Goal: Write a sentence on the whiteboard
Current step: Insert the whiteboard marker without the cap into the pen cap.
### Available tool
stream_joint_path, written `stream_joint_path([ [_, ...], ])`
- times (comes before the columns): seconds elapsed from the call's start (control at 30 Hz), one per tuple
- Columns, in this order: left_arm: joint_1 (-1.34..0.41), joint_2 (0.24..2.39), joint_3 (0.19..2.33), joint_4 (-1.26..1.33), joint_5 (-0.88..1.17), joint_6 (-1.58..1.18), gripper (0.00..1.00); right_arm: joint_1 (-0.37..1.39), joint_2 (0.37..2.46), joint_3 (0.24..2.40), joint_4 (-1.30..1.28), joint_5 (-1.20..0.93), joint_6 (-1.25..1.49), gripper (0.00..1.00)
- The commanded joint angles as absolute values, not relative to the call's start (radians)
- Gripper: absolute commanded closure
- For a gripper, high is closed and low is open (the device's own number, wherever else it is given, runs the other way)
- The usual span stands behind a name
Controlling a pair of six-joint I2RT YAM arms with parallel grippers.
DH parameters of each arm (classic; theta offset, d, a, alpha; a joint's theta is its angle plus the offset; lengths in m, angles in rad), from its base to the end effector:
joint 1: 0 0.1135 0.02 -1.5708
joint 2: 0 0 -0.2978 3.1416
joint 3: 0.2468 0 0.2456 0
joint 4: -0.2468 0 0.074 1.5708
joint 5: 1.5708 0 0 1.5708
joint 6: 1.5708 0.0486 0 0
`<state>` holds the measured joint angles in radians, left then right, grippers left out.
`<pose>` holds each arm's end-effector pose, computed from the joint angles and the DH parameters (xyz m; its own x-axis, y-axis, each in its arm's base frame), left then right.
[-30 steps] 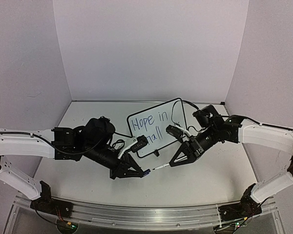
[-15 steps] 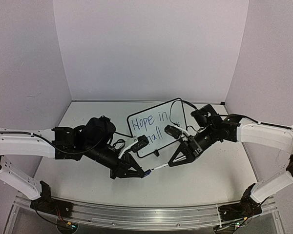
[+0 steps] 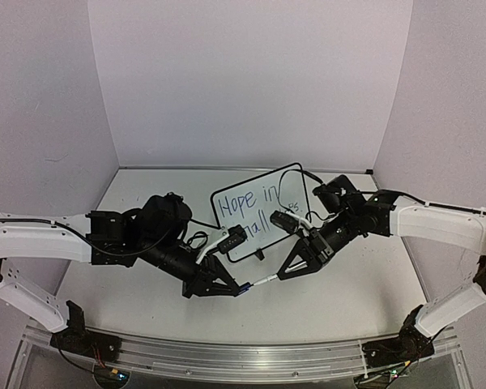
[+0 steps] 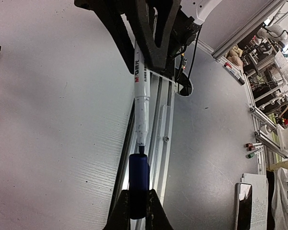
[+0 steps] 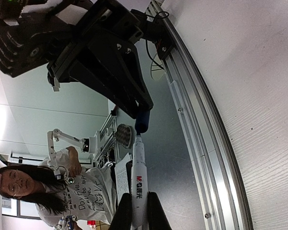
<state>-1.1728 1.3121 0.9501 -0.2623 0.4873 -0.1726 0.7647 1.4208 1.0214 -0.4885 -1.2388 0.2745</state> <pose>0.0886 -0.2694 0.3048 -0.3884 0.5322 -0.7523 0.9086 0.0849 -0.4090 0.1666 0.2235 0.3009 -0.7167 -0.5652 -0.4086 -0.4798 -0.0256 0.8770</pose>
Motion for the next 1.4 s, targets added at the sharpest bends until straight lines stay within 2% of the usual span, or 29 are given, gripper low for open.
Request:
stream_joint_path([
  [0.0, -1.176, 1.315, 1.014, -0.239, 0.512, -0.168, 1.0, 0.777, 1.437, 1.069, -0.496, -1.228, 0.252, 1.0],
  [0.77, -1.177, 1.354, 1.07, -0.269, 0.544, -0.122, 1.0, 0.812, 1.506, 1.132, -0.512, -1.267, 0.218, 1.0],
  [1.37, -1.177, 1.44, 1.153, -0.216, 0.461, -0.06, 1.0, 0.869, 1.617, 1.196, -0.522, -1.291, 0.182, 1.0],
])
